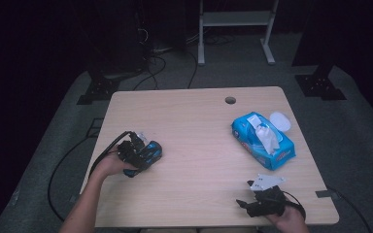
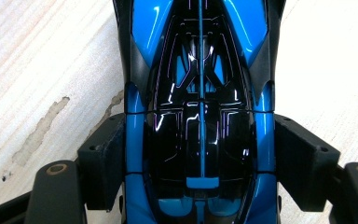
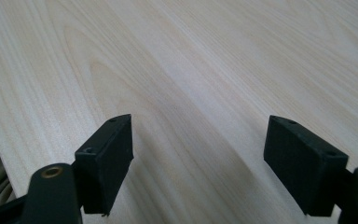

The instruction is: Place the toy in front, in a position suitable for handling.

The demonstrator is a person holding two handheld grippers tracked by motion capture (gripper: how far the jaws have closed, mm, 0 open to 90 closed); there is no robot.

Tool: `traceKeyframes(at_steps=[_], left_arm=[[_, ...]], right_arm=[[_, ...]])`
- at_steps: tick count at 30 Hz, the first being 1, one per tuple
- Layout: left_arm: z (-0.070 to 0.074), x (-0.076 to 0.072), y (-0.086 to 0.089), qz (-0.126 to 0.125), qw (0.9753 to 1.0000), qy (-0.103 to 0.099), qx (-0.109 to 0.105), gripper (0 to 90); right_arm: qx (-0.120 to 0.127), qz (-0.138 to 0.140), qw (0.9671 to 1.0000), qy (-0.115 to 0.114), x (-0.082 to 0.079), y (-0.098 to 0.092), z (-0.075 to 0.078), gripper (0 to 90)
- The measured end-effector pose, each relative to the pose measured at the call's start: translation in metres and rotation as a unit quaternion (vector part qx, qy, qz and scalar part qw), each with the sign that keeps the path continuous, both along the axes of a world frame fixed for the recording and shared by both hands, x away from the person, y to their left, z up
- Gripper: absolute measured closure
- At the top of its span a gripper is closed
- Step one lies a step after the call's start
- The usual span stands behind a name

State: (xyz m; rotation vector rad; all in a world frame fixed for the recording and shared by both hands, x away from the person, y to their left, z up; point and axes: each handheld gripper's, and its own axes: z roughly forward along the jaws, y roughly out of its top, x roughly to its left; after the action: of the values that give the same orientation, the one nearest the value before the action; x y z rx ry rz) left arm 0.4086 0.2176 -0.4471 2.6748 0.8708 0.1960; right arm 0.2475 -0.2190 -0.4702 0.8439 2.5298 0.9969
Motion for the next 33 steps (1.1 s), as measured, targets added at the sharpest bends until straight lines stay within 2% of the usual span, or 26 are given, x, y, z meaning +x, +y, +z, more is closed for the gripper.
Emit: traceKeyframes(at_steps=[7, 11, 12, 15, 17, 21, 22, 23, 25, 26, 28, 30, 33], left_arm=[[0.001, -0.001, 0.002, -0.004, 1.0, -0.004, -0.006, 25.9], [0.009, -0.001, 0.007, 0.004, 0.9995, -0.011, -0.03, 27.3], [0.009, -0.001, 0.007, 0.004, 0.9995, -0.011, -0.03, 27.4], [0.006, -0.003, 0.006, -0.001, 0.9999, -0.009, -0.011, 27.4], [0.005, -0.003, 0.007, -0.002, 0.9999, -0.011, -0.008, 27.4], [0.008, -0.002, 0.007, 0.0, 0.9997, -0.015, -0.021, 27.5], [0.011, -0.002, 0.008, 0.004, 0.9993, -0.016, -0.034, 27.5], [0.011, -0.002, 0.008, 0.004, 0.9993, -0.016, -0.034, 27.5], [0.011, -0.002, 0.008, 0.0, 0.9997, -0.012, -0.02, 27.5], [0.008, -0.002, 0.006, -0.005, 0.9999, -0.011, 0.001, 27.5], [0.005, -0.002, 0.005, -0.004, 0.9999, -0.01, 0.008, 27.5], [0.005, -0.002, 0.005, -0.003, 0.9999, -0.009, 0.007, 27.4], [0.005, 0.0, 0.006, -0.008, 0.9999, 0.003, 0.014, 27.3]], right_arm=[[0.0, -0.001, 1.0, 0.001, 0.0, -0.001, 0.0, 22.9], [0.0, -0.001, 1.0, 0.001, 0.0, -0.001, 0.0, 22.9], [0.0, -0.001, 1.0, 0.001, 0.0, -0.001, 0.0, 22.9], [0.0, -0.001, 1.0, 0.001, 0.0, 0.0, 0.0, 22.9], [0.0, -0.001, 1.0, 0.0, 0.0, 0.0, 0.0, 22.9], [0.0, -0.002, 1.0, 0.0, 0.0, -0.001, 0.0, 22.9], [0.0, -0.002, 1.0, 0.0, 0.0, -0.001, 0.0, 22.9], [0.0, -0.002, 1.0, 0.0, 0.001, -0.001, 0.0, 22.9], [0.0, -0.001, 1.0, 0.001, 0.001, -0.001, 0.0, 22.9], [0.0, -0.001, 1.0, 0.001, 0.0, 0.0, 0.0, 22.9], [0.001, -0.001, 1.0, 0.0, 0.0, -0.001, 0.0, 22.9], [0.001, -0.001, 1.0, 0.0, 0.0, -0.001, 0.0, 22.9], [0.0, -0.001, 1.0, 0.0, 0.0, -0.001, 0.0, 22.9]])
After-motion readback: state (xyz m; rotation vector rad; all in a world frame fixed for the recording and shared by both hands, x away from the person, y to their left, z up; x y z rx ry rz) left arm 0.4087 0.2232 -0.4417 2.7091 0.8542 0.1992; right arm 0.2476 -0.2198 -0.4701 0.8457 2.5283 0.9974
